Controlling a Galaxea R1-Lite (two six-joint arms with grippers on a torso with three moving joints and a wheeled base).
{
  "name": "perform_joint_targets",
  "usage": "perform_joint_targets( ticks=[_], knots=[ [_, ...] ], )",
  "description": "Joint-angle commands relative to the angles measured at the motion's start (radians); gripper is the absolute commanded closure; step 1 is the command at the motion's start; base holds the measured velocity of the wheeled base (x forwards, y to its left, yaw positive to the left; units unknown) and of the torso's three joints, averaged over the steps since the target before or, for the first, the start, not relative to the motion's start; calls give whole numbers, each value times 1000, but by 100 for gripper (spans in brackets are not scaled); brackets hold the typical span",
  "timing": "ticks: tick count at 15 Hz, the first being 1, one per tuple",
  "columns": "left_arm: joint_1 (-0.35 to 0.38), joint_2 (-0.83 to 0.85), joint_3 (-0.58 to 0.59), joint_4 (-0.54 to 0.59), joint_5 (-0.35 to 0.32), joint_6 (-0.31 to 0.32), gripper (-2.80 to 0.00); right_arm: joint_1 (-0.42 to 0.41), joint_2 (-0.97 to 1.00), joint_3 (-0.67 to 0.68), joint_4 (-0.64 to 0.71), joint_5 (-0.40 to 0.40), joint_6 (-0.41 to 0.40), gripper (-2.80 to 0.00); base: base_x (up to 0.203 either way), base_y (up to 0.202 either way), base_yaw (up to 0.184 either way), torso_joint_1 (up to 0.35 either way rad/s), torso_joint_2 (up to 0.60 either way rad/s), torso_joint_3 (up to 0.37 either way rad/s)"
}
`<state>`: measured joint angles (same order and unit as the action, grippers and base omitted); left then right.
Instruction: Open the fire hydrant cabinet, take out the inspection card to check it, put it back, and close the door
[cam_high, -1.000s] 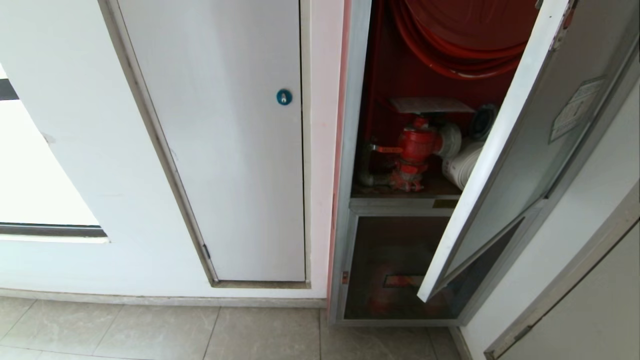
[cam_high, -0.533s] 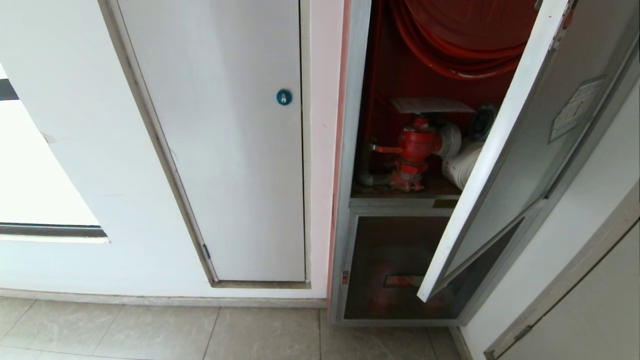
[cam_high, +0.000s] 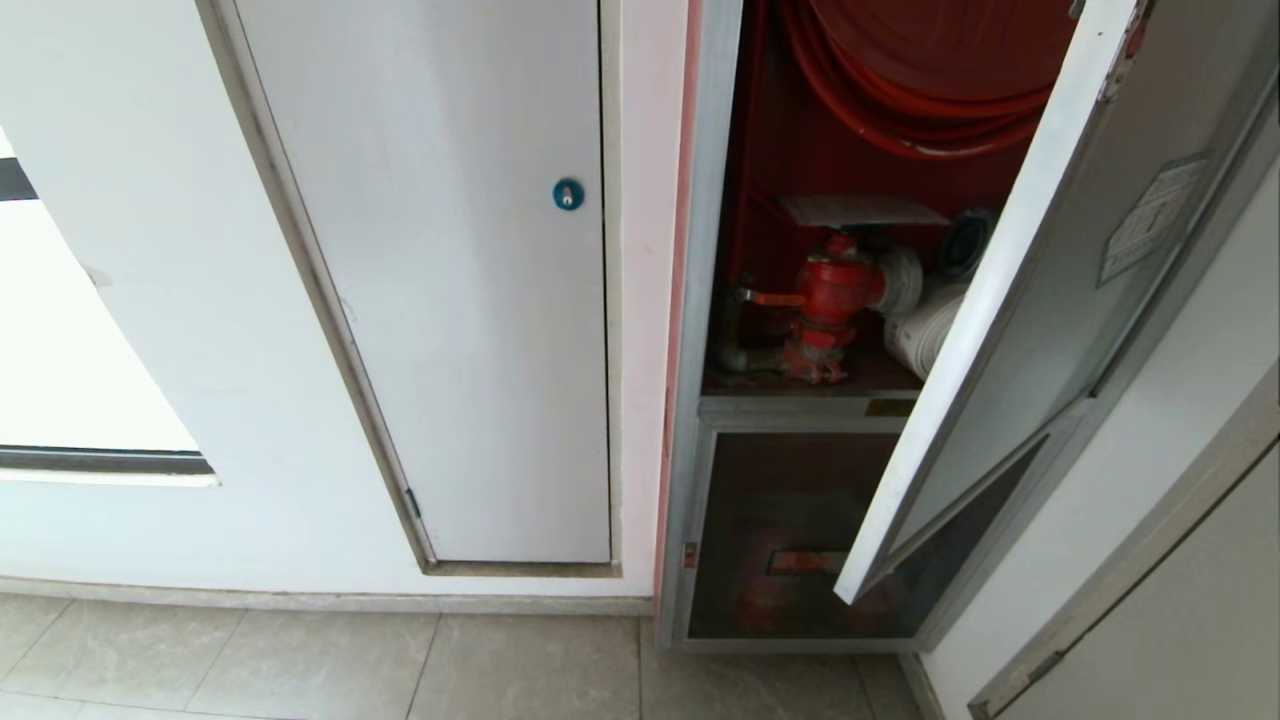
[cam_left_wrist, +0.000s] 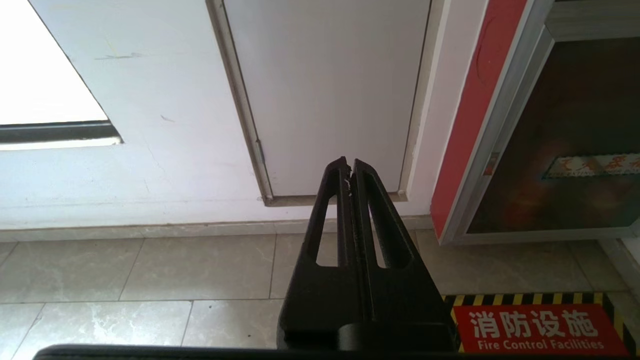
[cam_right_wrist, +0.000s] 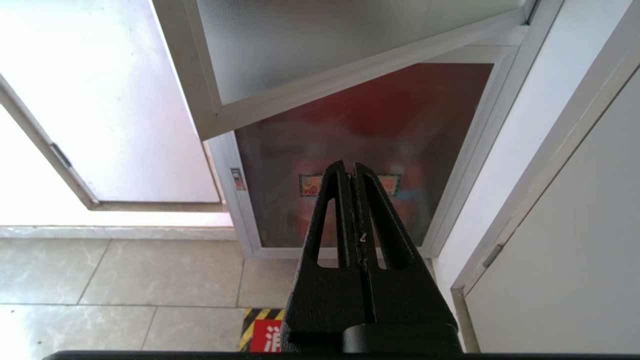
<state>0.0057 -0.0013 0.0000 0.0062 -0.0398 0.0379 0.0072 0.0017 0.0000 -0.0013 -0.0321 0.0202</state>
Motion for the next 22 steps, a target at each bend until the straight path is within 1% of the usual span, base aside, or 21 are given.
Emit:
perform_joint_targets(
  ticks=[1, 12, 15, 19, 20, 21, 22],
  knots=[
    [0, 1, 0, 0, 0, 0, 0, 0, 0, 0, 0, 0, 1, 0, 0, 0, 0, 0, 0, 0],
    [0, 1, 0, 0, 0, 0, 0, 0, 1, -5, -6, 3, -13, 0, 0, 0, 0, 0, 0, 0],
    [0, 1, 0, 0, 0, 0, 0, 0, 28, -30, -42, 12, -16, 0, 0, 0, 0, 0, 0, 0],
    [0, 1, 0, 0, 0, 0, 0, 4, 183, -135, -66, 54, -19, 0, 0, 0, 0, 0, 0, 0],
    [0, 1, 0, 0, 0, 0, 0, 11, 211, -167, -68, 81, -19, 0, 0, 0, 0, 0, 0, 0],
    [0, 1, 0, 0, 0, 0, 0, 20, 232, -187, -69, 137, -26, 0, 0, 0, 0, 0, 0, 0],
    [0, 1, 0, 0, 0, 0, 0, 32, 254, -201, -69, 168, -39, 0, 0, 0, 0, 0, 0, 0]
  ],
)
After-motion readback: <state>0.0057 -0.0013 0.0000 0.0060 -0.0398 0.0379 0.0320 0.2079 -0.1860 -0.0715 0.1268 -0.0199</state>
